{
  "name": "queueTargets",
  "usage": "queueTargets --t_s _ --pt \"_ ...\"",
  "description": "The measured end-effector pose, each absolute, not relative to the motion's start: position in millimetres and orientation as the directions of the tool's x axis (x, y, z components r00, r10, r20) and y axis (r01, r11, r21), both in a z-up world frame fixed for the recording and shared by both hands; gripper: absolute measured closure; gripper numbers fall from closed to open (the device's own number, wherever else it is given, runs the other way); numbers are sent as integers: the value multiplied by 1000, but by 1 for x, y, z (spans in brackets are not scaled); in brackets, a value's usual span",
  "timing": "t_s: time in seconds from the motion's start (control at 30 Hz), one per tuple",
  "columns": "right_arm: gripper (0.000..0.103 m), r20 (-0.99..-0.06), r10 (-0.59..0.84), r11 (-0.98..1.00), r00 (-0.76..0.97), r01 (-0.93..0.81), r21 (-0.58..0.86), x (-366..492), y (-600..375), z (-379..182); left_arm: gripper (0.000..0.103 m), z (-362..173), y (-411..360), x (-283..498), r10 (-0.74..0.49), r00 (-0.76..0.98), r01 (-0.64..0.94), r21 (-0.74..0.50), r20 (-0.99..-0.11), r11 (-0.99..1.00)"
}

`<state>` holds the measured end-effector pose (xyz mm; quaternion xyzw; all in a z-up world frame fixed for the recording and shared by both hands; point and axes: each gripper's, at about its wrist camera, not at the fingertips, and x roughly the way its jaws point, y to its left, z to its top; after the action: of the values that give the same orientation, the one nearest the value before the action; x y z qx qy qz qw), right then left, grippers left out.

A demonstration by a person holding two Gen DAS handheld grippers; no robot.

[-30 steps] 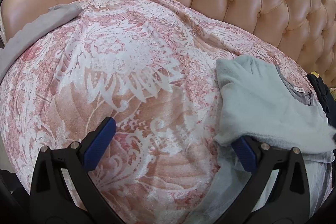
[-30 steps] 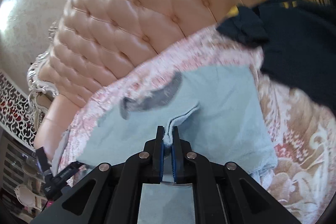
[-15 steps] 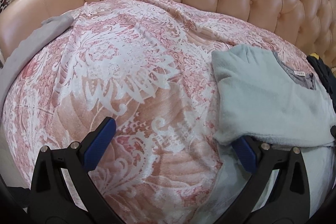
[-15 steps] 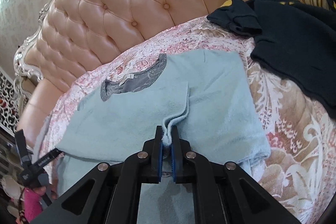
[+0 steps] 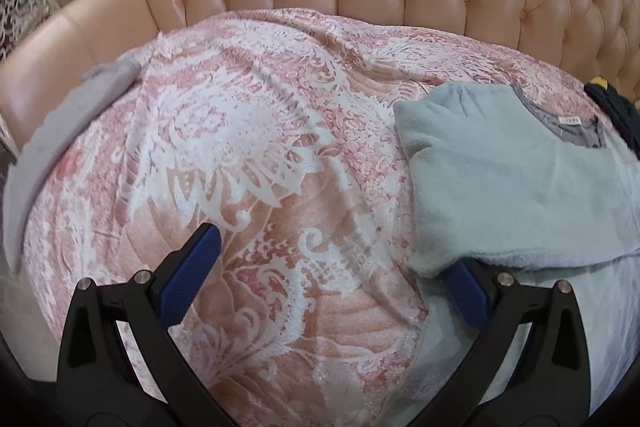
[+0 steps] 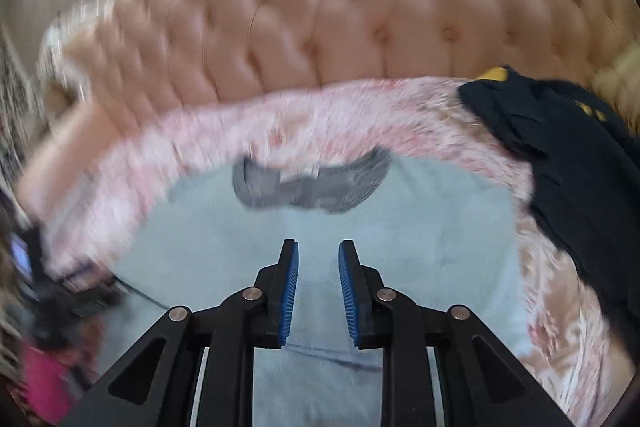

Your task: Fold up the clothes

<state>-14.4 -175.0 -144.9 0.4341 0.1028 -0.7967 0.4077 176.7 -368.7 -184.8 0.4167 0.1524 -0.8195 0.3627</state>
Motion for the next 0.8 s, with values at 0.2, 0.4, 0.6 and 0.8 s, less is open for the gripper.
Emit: queueTargets --t_s 0.2,0.4,0.6,0.8 --pt "73 -811 -478 -673 -337 734 92 -16 -177 -175 0 -182 -375 179 -398 -418 675 14 -817 -737" --pt "68 -781 -526 -651 -336 751 116 -14 -173 -179 0 -153 -361 196 -388 -478 594 35 -788 -804" --pt "67 -772 -542 -649 -333 749 132 -17 -171 -182 0 -161 -353 166 -472 -358 516 250 -806 -819" --pt "67 -772 -539 -649 -337 750 126 -16 -172 -183 0 -155 -354 186 -361 -481 418 153 -799 -896"
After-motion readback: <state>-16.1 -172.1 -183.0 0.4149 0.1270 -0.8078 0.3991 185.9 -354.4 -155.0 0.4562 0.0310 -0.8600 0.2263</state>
